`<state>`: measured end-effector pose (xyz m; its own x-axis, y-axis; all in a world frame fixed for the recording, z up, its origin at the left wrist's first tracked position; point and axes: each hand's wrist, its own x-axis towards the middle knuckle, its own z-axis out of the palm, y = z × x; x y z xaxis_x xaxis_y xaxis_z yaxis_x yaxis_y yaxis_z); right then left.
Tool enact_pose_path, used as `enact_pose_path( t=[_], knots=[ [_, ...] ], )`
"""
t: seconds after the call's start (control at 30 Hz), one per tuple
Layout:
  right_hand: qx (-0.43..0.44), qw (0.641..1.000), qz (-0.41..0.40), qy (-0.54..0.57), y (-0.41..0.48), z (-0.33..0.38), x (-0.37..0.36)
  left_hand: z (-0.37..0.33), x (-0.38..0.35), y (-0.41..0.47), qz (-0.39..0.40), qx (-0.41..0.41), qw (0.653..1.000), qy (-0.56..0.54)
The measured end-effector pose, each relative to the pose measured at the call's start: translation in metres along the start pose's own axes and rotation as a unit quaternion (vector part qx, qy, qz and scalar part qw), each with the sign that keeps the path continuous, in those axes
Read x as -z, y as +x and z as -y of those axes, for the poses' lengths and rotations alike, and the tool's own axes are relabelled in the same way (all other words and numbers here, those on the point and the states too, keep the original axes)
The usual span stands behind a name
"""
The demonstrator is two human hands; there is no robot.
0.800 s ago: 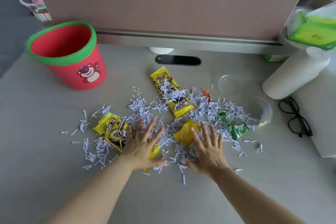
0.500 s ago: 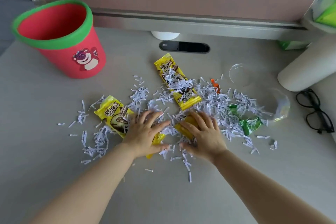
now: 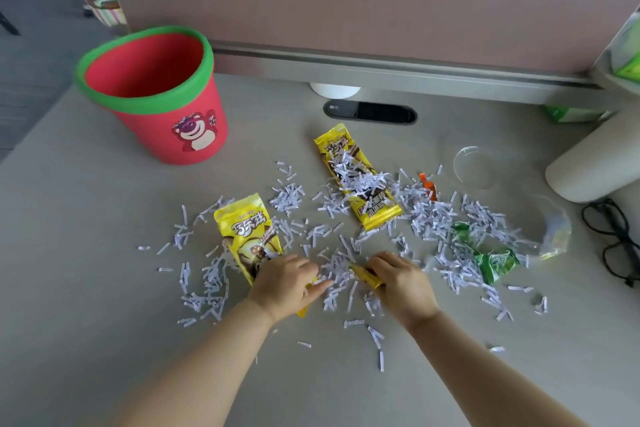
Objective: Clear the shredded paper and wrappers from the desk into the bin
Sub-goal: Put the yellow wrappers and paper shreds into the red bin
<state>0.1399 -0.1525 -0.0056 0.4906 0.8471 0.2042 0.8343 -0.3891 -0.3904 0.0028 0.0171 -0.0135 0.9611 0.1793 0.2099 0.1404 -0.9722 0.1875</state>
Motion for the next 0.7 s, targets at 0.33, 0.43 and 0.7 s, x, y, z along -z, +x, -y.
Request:
enact_pose_path(
  t=[0.33, 0.43, 0.7],
  knots=[
    [-0.094, 0.982, -0.03, 0.161, 0.063, 0.055, 0.021, 0.04, 0.076, 0.017, -0.208, 0.179, 0.934, -0.229],
    [-0.101, 0.974, -0.036, 0.198, 0.087, 0.077, 0.029, 0.052, 0.116, 0.026, -0.3, 0.216, 0.871, -0.325],
    [-0.113, 0.974, -0.026, 0.192, 0.127, 0.11, 0.022, 0.129, 0.214, 0.079, -0.395, 0.291, 0.578, -0.652]
  ],
)
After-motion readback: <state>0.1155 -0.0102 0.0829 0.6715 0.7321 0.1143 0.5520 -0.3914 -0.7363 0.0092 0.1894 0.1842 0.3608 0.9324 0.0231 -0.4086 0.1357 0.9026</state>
